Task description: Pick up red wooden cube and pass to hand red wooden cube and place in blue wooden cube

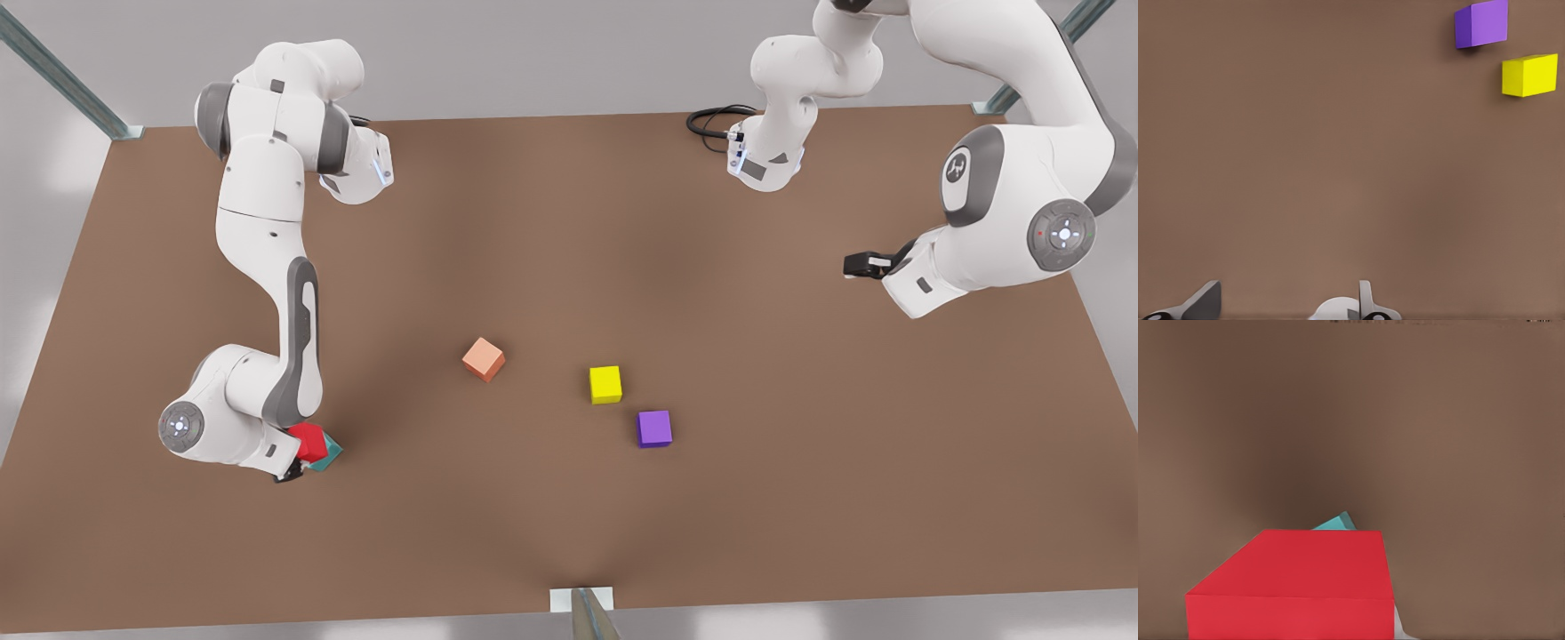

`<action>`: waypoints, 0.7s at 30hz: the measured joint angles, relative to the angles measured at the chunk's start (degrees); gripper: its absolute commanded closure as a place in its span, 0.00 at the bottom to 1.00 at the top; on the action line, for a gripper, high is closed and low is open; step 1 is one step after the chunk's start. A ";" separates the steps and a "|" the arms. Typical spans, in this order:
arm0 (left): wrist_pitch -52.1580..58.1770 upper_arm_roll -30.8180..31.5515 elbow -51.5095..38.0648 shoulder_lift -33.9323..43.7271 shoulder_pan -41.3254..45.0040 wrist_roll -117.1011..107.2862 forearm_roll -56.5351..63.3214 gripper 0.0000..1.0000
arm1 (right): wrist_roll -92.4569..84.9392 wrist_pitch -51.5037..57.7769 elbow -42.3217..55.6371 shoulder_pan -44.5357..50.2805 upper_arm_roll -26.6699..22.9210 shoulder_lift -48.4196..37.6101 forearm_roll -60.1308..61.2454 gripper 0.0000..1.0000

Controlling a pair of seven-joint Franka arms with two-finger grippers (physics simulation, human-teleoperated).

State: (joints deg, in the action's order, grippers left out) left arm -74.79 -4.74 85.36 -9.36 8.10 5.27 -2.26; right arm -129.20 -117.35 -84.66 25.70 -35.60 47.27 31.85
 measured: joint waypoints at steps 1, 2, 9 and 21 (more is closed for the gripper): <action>-0.01 0.00 0.00 -0.04 0.00 -0.04 -0.01 0.00 | -0.13 -0.07 -0.02 0.07 0.00 0.00 0.03 0.00; -0.02 0.00 0.00 -0.07 -0.01 -0.08 -0.02 0.00 | -0.25 -0.12 -0.02 0.15 0.00 0.00 0.04 0.00; -0.02 0.00 0.01 -0.28 -0.05 -0.29 -0.05 0.00 | -0.84 -0.20 0.01 0.87 -0.36 0.01 -0.21 0.00; -0.03 0.00 0.01 -0.45 -0.11 -0.55 -0.05 0.00 | -0.22 0.82 0.04 0.71 -0.61 -0.35 -1.35 0.00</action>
State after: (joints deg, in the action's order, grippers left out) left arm -74.82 -4.74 85.37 -9.81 7.99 4.72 -2.31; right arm -129.42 -116.53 -84.61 26.41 -36.21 46.92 30.50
